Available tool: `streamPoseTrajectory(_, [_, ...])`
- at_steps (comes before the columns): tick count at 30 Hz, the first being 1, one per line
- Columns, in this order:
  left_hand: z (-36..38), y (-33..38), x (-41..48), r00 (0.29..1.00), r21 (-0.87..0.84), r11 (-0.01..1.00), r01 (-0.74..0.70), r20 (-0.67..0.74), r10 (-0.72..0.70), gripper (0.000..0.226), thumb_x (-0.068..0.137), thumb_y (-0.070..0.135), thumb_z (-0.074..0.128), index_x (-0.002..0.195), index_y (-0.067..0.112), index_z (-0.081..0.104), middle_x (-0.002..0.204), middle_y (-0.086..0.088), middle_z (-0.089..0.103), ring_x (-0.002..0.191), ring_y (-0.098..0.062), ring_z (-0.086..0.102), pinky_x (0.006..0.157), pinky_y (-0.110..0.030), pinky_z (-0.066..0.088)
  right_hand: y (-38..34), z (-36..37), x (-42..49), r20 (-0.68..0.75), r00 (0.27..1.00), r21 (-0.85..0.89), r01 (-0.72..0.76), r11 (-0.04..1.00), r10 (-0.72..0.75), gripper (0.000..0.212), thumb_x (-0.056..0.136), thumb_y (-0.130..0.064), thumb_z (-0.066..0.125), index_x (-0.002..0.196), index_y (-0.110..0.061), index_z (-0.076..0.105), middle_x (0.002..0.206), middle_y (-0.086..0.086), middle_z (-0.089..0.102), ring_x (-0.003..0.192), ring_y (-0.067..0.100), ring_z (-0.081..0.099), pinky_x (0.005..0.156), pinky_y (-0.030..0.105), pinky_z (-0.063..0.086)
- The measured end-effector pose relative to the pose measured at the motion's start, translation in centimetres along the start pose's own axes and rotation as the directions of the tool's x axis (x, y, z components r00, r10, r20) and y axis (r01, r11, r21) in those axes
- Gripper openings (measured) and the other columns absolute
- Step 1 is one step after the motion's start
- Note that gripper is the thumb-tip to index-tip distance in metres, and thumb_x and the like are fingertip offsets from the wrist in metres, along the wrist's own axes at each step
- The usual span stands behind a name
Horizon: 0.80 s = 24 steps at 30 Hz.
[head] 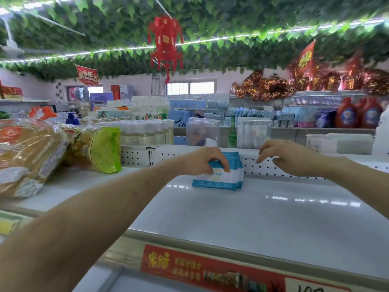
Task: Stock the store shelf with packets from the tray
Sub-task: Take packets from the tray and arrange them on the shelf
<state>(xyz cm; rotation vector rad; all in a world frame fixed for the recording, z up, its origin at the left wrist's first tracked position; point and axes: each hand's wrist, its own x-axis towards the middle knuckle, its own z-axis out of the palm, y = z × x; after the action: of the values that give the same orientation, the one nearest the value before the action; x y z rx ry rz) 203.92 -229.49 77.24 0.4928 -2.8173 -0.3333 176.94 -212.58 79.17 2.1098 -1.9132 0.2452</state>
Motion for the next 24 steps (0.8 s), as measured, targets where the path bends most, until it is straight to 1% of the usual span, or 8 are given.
streamPoseTrajectory(2, [0.2, -0.1, 0.1, 0.999, 0.048, 0.998, -0.033, -0.027, 0.034, 0.049, 0.087, -0.007, 0.072, 0.115, 0.033, 0.075, 0.114, 0.023, 0.044, 0.111, -0.004, 0.045, 0.092, -0.007, 0.034, -0.1, 0.0, 0.0, 0.005, 1.0, -0.002, -0.01, 1.0, 0.01, 0.052, 0.096, 0.002, 0.054, 0.118, -0.042, 0.071, 0.135, -0.013, 0.055, 0.121, 0.011, 0.056, 0.109, 0.041, 0.043])
streamPoseTrajectory(5, [0.3, 0.1, -0.1, 0.998, 0.115, 0.993, -0.013, -0.056, 0.019, 0.047, 0.09, 0.005, 0.077, 0.116, 0.044, 0.073, 0.119, 0.011, 0.043, 0.118, -0.017, 0.038, 0.104, -0.03, 0.036, -0.9, -0.2, 0.4, 0.002, 1.0, 0.005, -0.014, 1.0, 0.014, 0.054, 0.096, 0.003, 0.053, 0.117, -0.044, 0.07, 0.137, -0.013, 0.055, 0.12, 0.011, 0.056, 0.107, 0.041, 0.045])
streamPoseTrajectory(7, [0.1, 0.5, -0.6, 0.998, 0.135, 0.991, 0.008, -0.056, -0.001, 0.042, 0.093, 0.012, 0.076, 0.119, 0.046, 0.071, 0.122, 0.009, 0.042, 0.12, -0.021, 0.036, 0.107, -0.038, 0.035, -1.7, -0.5, 1.0, 0.0, 1.0, 0.002, 0.0, 1.0, 0.0, 0.053, 0.097, 0.003, 0.052, 0.119, -0.042, 0.07, 0.139, -0.012, 0.054, 0.12, 0.012, 0.056, 0.107, 0.04, 0.046])
streamPoseTrajectory(13, [-1.9, -0.1, -4.2, 0.999, 0.123, 0.992, 0.013, -0.052, -0.006, 0.042, 0.097, 0.006, 0.069, 0.131, 0.032, 0.069, 0.136, 0.004, 0.053, 0.124, -0.016, 0.04, 0.109, -0.029, 0.033, -5.7, -1.9, 3.6, -0.083, 0.992, 0.044, 0.095, 0.995, -0.091, 0.048, 0.099, 0.001, 0.049, 0.123, -0.035, 0.07, 0.134, -0.009, 0.057, 0.118, 0.014, 0.055, 0.103, 0.042, 0.049])
streamPoseTrajectory(18, [-4.2, -2.6, -10.7, 0.983, 0.045, 0.986, 0.163, -0.097, -0.158, 0.048, 0.097, 0.009, 0.07, 0.136, 0.036, 0.064, 0.14, 0.009, 0.053, 0.126, -0.01, 0.049, 0.097, -0.014, 0.04, -11.5, -2.1, 7.0, -0.085, 0.965, 0.023, 0.253, 0.967, -0.25, 0.048, 0.098, -0.002, 0.049, 0.125, -0.038, 0.069, 0.127, -0.013, 0.059, 0.112, 0.009, 0.055, 0.099, 0.034, 0.048])
streamPoseTrajectory(19, [-4.7, -3.1, -12.4, 0.974, 0.032, 0.979, 0.201, -0.109, -0.197, 0.047, 0.097, 0.011, 0.071, 0.136, 0.036, 0.064, 0.14, 0.01, 0.053, 0.125, -0.01, 0.051, 0.098, -0.015, 0.042, -12.8, -2.0, 7.8, -0.079, 0.957, 0.027, 0.282, 0.959, -0.279, 0.049, 0.098, -0.003, 0.05, 0.125, -0.038, 0.069, 0.124, -0.014, 0.06, 0.11, 0.008, 0.055, 0.098, 0.034, 0.049])
streamPoseTrajectory(22, [-6.2, -3.9, -18.1, 0.942, 0.018, 0.949, 0.316, -0.128, -0.311, 0.044, 0.098, 0.014, 0.07, 0.135, 0.036, 0.064, 0.137, 0.012, 0.055, 0.123, -0.008, 0.054, 0.107, -0.032, 0.048, -16.9, -1.5, 10.4, -0.072, 0.929, 0.065, 0.368, 0.927, -0.364, 0.048, 0.096, -0.005, 0.052, 0.126, -0.04, 0.068, 0.116, -0.024, 0.056, 0.1, -0.004, 0.054, 0.094, 0.028, 0.047])
streamPoseTrajectory(24, [-7.1, -4.0, -22.5, 0.909, -0.006, 0.92, 0.391, -0.152, -0.387, 0.042, 0.099, 0.015, 0.069, 0.135, 0.036, 0.064, 0.136, 0.013, 0.056, 0.124, -0.007, 0.055, 0.11, -0.035, 0.048, -20.2, -1.0, 12.1, -0.067, 0.899, 0.085, 0.438, 0.895, -0.433, 0.048, 0.096, -0.006, 0.053, 0.126, -0.04, 0.067, 0.117, -0.026, 0.056, 0.095, -0.009, 0.051, 0.093, 0.025, 0.044])
